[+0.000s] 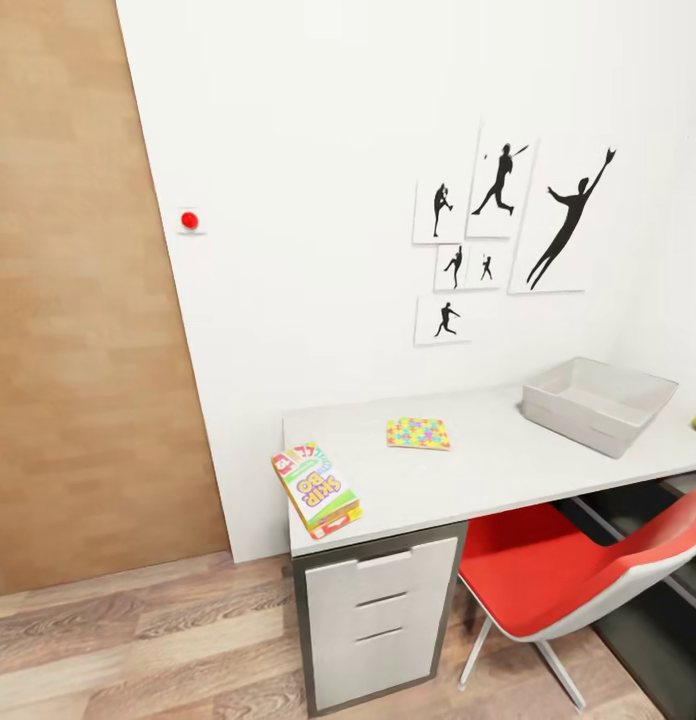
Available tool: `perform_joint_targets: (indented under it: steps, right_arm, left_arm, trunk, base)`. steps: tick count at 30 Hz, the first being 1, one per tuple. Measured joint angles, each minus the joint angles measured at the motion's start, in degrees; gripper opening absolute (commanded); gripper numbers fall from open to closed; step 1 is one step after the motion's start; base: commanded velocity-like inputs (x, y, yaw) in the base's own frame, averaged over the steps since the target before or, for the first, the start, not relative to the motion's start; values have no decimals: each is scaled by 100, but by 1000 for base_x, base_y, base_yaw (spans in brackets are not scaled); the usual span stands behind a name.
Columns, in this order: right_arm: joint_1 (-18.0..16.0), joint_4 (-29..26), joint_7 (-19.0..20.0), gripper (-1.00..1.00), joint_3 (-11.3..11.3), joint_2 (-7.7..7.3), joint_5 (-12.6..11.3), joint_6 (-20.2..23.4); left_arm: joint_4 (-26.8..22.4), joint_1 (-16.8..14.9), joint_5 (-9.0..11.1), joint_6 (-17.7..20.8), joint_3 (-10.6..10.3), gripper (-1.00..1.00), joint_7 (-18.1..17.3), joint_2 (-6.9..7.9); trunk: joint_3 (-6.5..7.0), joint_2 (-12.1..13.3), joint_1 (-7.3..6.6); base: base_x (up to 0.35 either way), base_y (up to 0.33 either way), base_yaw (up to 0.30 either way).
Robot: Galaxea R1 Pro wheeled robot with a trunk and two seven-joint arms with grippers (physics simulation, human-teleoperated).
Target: Put all the toys in the child's room - the three board games (two on the bed and one on the table), the two jigsaw puzzles on the table, and the tennis ball on the table - inside the toy box on the table in the child's room.
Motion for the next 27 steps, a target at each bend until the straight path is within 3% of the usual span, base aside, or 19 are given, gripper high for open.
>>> perform_joint_targets:
  steps: [18,27]
  right_arm:
    - [-1,0,0,100,2,5,-3,-7]
    - [0,0,0,100,5,-2,-3,-7]
  left_arm:
    - [0,0,-7,0,-48,100,0,0]
    - [0,0,-15,0,-62,100,0,0]
  trunk:
    - [323,722,-396]
    - [485,1083,-593]
  base:
    - [0,0,-60]
    - [0,0,-210]
